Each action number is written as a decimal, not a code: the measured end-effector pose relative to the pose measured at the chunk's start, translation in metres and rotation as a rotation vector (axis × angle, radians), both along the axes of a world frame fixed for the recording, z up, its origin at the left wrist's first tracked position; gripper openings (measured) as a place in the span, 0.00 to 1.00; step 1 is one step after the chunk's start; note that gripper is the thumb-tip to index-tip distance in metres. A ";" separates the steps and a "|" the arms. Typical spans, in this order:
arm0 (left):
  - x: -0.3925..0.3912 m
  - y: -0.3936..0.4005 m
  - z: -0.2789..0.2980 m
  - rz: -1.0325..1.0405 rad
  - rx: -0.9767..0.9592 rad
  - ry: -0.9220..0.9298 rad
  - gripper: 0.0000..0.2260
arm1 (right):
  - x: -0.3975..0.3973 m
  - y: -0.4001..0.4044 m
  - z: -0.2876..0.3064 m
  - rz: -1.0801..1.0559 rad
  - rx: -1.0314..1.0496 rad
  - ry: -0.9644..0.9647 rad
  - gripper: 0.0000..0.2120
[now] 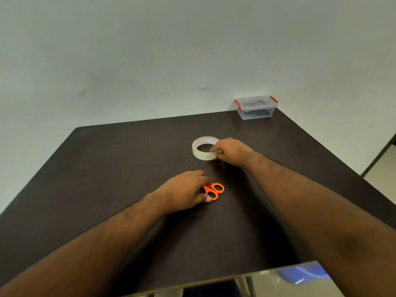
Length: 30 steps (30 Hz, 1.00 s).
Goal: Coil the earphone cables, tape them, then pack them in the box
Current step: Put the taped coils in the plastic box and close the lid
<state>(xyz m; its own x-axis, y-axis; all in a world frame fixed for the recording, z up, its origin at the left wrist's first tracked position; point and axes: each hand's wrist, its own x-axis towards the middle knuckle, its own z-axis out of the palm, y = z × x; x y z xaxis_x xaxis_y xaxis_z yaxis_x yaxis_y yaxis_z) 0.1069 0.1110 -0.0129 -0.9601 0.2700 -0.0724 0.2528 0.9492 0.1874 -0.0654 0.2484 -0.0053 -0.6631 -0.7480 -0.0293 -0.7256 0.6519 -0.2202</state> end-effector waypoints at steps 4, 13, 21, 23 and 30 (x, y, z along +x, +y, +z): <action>0.028 -0.005 0.000 0.068 -0.015 0.060 0.24 | 0.017 0.014 0.013 -0.137 -0.106 0.074 0.13; -0.018 0.019 0.020 0.081 0.008 -0.084 0.06 | 0.017 0.101 0.058 -0.300 -0.261 0.223 0.10; -0.155 0.052 0.021 -0.002 0.016 -0.028 0.17 | -0.046 0.152 0.043 -0.443 -0.206 0.177 0.11; -0.189 0.061 0.018 -0.017 0.039 -0.025 0.18 | -0.068 0.155 0.034 -0.460 -0.186 0.153 0.12; -0.285 0.092 0.010 -0.099 0.133 -0.027 0.19 | -0.145 0.157 0.003 -0.477 -0.059 0.100 0.14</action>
<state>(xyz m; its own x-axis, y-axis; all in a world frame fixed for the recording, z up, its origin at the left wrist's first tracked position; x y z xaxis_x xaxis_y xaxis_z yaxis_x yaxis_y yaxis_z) -0.1780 0.2027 -0.0026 -0.9264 0.3725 -0.0554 0.3373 0.8861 0.3180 -0.2101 0.4058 -0.0027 -0.9295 -0.3587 0.0853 -0.3687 0.9052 -0.2113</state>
